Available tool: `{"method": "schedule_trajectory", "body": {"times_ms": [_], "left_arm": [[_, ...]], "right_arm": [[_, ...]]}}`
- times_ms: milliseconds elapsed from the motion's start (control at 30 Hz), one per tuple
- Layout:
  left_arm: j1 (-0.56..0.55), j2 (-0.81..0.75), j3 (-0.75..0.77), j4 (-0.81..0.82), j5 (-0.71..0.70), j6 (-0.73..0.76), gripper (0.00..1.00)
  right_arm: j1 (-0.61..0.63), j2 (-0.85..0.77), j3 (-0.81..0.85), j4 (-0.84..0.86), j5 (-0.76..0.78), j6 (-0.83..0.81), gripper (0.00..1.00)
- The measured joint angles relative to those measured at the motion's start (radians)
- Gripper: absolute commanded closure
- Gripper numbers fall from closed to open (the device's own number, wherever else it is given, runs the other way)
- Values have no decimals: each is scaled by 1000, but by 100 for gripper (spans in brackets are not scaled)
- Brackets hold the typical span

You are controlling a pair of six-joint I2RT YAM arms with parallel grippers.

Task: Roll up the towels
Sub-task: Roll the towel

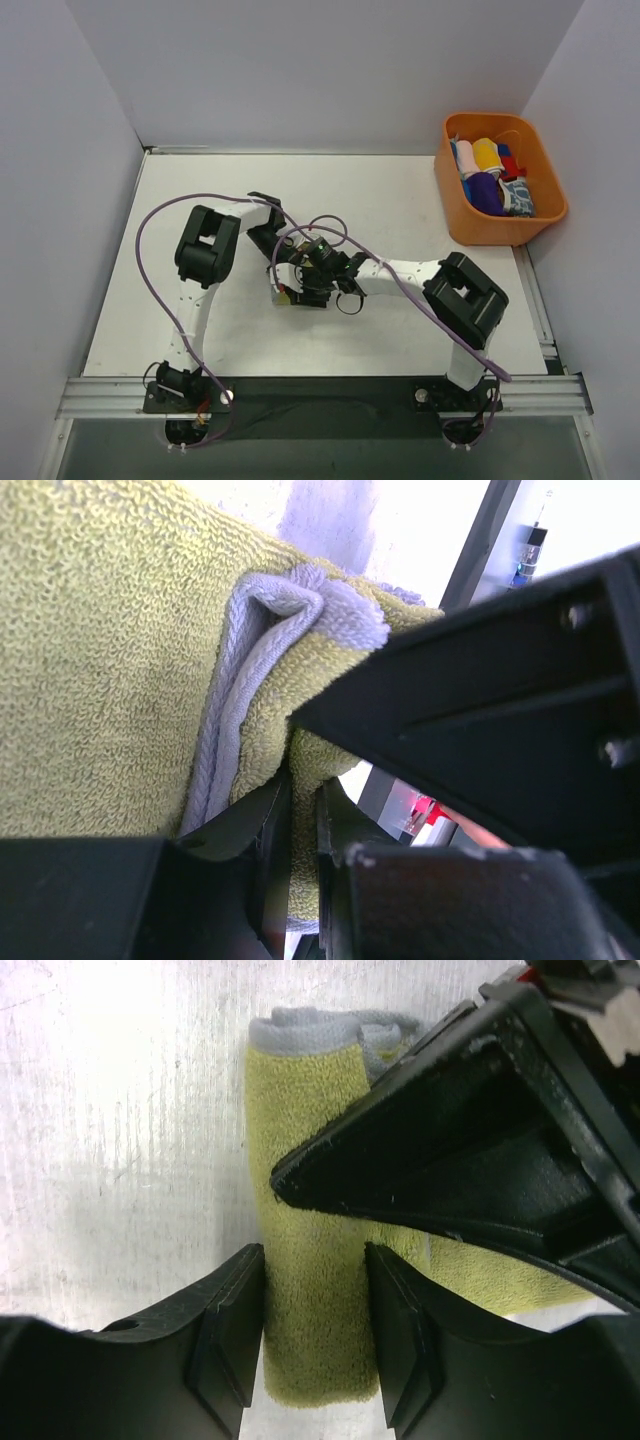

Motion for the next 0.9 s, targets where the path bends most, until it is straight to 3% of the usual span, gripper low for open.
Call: {"method": "schedule_trajectory", "body": {"times_ms": [400, 500, 633, 667, 733, 900], "left_arm": [[5, 0, -6, -3, 8, 18, 97], [8, 0, -10, -3, 13, 19, 95], [13, 0, -14, -2, 23, 19, 86], [15, 0, -17, 0, 26, 18, 84], [24, -3, -31, 8, 39, 15, 74], [75, -62, -105, 72, 73, -10, 62]], "right_arm": [[-34, 7, 51, -108, -89, 10, 59], [-37, 22, 66, -120, -99, 11, 67], [-39, 48, 104, -156, -116, 33, 97], [-41, 55, 119, -173, -120, 40, 100], [-54, 83, 166, -226, -136, 61, 100], [-82, 128, 245, -313, -214, 82, 100]]}}
